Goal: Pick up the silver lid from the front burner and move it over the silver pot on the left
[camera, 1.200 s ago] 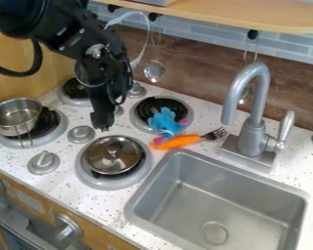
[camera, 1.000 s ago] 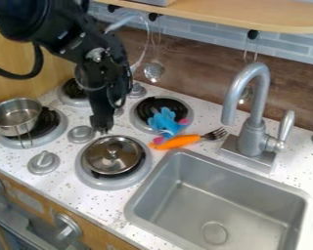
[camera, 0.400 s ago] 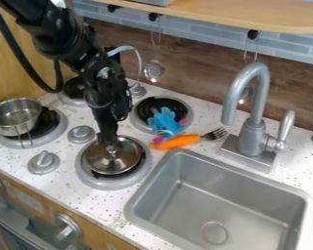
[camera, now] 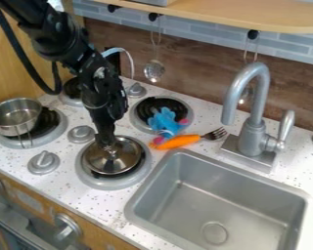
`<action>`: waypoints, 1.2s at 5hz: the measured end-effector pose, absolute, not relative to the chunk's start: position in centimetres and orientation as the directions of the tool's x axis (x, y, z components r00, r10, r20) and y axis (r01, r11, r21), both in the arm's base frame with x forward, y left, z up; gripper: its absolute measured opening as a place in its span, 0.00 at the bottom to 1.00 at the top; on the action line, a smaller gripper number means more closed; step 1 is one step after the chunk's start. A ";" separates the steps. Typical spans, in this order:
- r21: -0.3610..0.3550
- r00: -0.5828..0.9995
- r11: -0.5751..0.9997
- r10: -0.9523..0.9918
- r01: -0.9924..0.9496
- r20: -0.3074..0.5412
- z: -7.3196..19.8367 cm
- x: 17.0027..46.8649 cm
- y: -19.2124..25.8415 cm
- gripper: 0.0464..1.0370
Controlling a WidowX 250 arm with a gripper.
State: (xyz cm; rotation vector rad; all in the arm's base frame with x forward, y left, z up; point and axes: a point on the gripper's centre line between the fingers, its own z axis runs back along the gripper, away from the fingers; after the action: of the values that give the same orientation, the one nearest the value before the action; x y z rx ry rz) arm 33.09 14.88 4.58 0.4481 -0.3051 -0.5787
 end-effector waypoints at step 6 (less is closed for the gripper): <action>0.267 0.795 0.827 -0.555 0.495 0.243 4.1 34.8 13.9 0.96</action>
State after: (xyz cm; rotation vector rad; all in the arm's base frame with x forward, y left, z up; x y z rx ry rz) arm 34.79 13.94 4.06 0.1936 -0.3205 -0.5678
